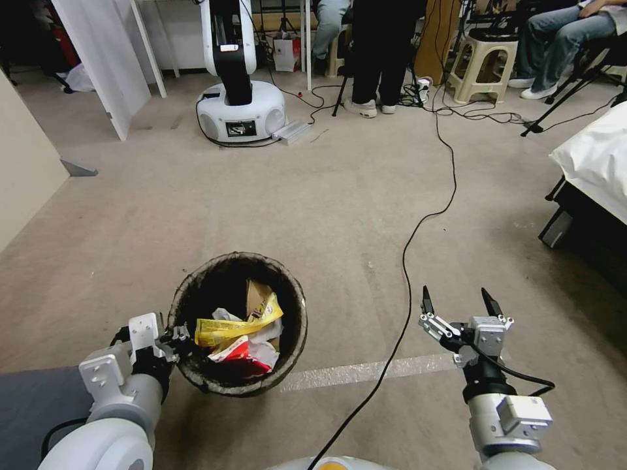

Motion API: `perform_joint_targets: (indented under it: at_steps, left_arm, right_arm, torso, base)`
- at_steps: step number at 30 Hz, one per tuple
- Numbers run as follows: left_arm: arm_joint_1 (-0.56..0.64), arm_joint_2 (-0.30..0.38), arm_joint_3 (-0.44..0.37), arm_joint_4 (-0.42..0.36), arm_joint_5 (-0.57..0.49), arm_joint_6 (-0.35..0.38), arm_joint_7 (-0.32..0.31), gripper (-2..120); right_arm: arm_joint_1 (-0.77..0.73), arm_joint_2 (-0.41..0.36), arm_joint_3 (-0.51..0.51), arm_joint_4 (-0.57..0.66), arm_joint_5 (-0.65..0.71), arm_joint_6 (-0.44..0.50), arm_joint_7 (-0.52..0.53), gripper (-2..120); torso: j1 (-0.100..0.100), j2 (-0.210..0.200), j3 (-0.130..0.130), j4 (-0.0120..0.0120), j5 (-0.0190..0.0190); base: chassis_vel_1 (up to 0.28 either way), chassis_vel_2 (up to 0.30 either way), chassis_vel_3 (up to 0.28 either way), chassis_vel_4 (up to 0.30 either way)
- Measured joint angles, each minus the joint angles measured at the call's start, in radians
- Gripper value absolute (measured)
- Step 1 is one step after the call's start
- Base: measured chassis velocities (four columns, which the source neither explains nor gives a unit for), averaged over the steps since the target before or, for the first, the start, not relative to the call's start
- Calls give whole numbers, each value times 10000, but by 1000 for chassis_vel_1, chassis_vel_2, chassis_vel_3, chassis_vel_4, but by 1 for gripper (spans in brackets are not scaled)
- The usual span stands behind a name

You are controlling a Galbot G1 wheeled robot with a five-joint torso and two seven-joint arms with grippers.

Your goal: Pick up the trash bin, then pick up the garbage from the floor and place it into the trash bin.

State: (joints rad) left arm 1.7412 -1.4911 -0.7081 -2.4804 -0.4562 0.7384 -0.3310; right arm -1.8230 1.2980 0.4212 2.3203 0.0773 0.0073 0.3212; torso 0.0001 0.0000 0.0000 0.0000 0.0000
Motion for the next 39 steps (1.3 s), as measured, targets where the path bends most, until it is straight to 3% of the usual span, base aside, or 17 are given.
perform_joint_targets:
  at_steps: [39]
  left_arm:
    - [6,-61,793,1791,447,-30,-147,1]
  right_arm:
    - [172,-38,-109,-199,273,40,199,100]
  torso:
    - [0,0,0,0,1]
  base:
    - [0,0,0,0]
